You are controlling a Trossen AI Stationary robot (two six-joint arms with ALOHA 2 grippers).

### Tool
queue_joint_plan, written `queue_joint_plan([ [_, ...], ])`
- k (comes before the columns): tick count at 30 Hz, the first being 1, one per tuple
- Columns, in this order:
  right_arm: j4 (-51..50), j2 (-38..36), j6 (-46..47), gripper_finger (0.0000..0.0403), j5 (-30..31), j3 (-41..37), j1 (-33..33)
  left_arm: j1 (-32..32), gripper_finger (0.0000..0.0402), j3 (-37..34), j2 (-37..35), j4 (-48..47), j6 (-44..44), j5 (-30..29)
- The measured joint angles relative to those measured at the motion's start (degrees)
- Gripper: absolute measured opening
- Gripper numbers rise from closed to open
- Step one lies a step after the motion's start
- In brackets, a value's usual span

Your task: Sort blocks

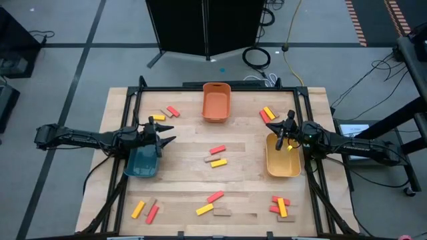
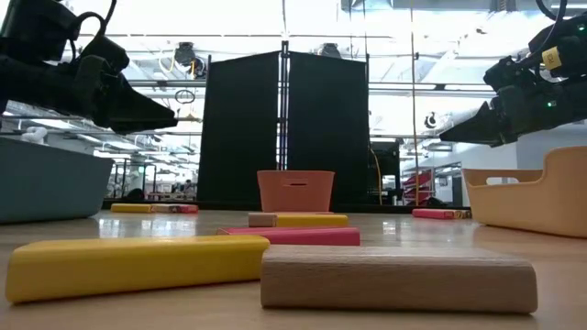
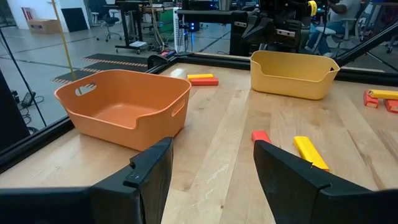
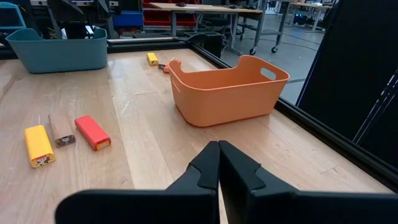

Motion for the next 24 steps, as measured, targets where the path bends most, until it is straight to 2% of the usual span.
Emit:
queue_joint_plan([
  [9, 0.15, -0.02, 0.00, 0.0000, 0.06, 0.00, -0.01, 0.02, 0.0221, 0.00, -0.01, 0.02, 0.93, -0.02],
  [11, 0.17, 0.00, -0.01, 0.0000, 0.06, 0.00, -0.01, 0.02, 0.0221, 0.02, 0.00, 0.08, -6.00, 0.13],
  [15, 0.65, -0.02, 0.01, 0.0000, 0.06, -0.04, -0.01, 0.02, 0.0221, 0.02, -0.02, 0.63, -30.47, 2.62],
  [18, 1.35, -0.01, 4.35, 0.0000, -0.46, -0.04, -0.01, 0.02, 0.0221, 0.02, -0.02, 0.63, -40.12, 2.80],
  [21, 3.89, 0.03, 11.27, 0.0000, -1.38, -0.07, -0.01, 0.02, 0.0221, 0.02, 0.00, 0.59, -43.31, 2.69],
  [24, 7.30, 0.04, 11.60, 0.0000, -1.30, -0.04, -0.03, 0.09, 0.0221, 0.02, 0.09, 0.24, -42.10, 0.85],
])
